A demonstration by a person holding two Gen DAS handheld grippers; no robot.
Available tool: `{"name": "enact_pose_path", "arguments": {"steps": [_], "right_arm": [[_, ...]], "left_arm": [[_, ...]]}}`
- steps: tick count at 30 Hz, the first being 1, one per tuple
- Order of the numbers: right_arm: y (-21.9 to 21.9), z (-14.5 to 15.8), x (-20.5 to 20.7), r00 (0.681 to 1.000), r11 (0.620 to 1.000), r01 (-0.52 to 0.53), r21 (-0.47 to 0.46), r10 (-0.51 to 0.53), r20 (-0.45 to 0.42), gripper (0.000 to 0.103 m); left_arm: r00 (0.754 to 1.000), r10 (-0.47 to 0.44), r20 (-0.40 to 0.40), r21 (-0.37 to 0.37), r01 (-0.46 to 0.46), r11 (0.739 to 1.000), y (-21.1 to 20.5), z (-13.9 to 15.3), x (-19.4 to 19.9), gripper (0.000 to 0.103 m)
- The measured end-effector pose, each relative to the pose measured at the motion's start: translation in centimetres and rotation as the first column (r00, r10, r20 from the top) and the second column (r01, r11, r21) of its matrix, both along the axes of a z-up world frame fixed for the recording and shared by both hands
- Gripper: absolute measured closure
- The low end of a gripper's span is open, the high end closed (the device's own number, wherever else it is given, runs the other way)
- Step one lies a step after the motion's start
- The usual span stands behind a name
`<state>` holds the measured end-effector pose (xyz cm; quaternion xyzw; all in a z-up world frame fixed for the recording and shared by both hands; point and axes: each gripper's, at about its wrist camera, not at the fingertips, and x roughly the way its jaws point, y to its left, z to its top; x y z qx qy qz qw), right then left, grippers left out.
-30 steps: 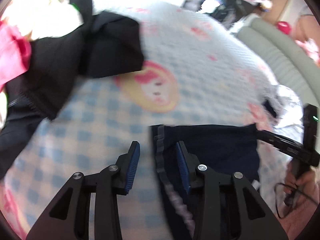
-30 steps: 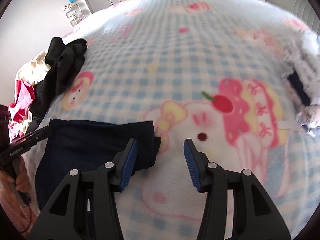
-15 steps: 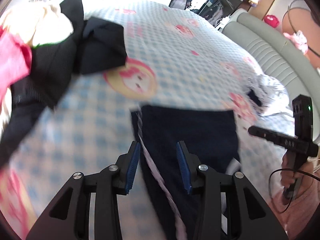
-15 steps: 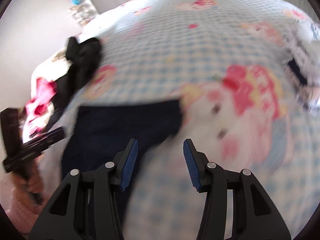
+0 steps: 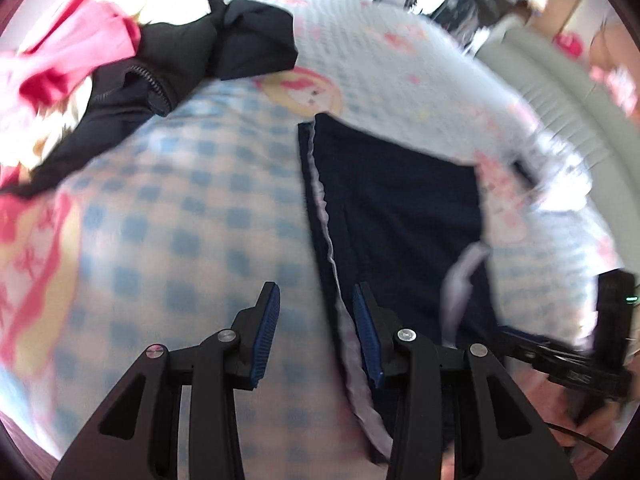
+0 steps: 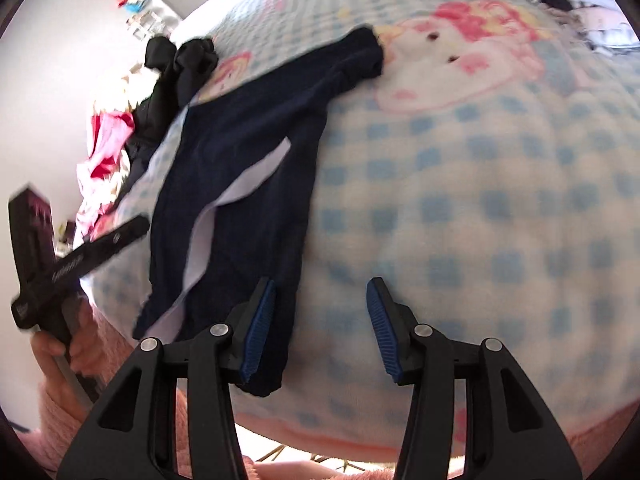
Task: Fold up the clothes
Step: 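Grasp the striped hem with the left gripper and pull it straight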
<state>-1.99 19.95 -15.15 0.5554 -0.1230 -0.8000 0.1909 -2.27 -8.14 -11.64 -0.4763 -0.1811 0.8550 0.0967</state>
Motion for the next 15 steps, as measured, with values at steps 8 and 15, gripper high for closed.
{"name": "enact_pose_path", "arguments": {"steps": [8, 15], "right_arm": [[-2.7, -1.2, 0.6, 0.999, 0.993, -0.044, 0.109, 0.04, 0.037, 0.054], [-3.6, -0.8, 0.9, 0.998, 0.988, -0.046, 0.148, 0.041, 0.038, 0.053]], "left_arm": [[0.996, -0.002, 0.089, -0.088, 0.01, 0.996, 0.9, -2.2, 1.0, 0.063], [0.993, -0.069, 0.098, 0.005, 0.069, 0.998, 1.1, -1.1, 1.4, 0.062]]}}
